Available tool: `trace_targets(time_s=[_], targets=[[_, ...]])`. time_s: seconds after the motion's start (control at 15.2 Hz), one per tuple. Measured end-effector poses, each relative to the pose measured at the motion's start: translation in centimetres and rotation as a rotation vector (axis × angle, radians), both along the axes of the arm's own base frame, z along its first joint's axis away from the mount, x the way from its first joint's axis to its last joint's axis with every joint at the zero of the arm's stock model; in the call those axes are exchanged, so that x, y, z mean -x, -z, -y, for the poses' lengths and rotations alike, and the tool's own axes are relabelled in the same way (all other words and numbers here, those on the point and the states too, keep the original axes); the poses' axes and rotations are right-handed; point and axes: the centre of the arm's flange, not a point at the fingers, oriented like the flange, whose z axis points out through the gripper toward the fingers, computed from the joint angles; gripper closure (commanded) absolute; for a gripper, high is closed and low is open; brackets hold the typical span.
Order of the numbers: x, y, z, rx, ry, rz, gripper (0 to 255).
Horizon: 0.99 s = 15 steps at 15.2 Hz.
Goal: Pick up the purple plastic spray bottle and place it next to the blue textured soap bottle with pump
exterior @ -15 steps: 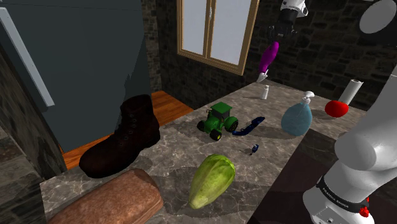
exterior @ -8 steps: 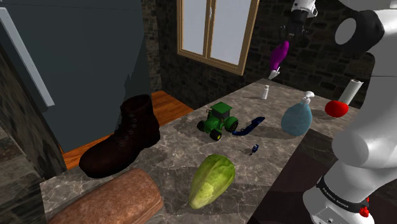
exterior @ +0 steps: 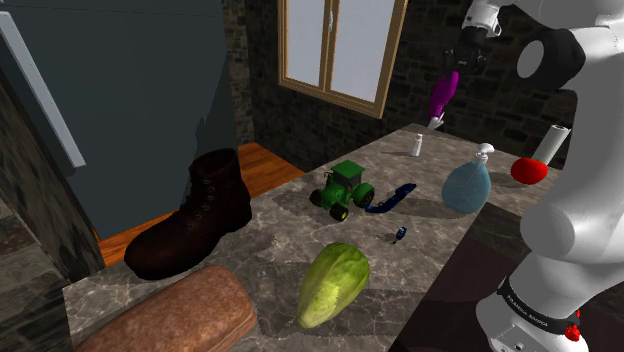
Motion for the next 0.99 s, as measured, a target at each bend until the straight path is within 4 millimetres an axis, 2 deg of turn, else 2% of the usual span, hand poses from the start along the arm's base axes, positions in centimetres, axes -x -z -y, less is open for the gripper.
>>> trace_targets(time_s=[0.99], targets=[[0.0,7.8,0.0,0.000,0.000,0.000,255]])
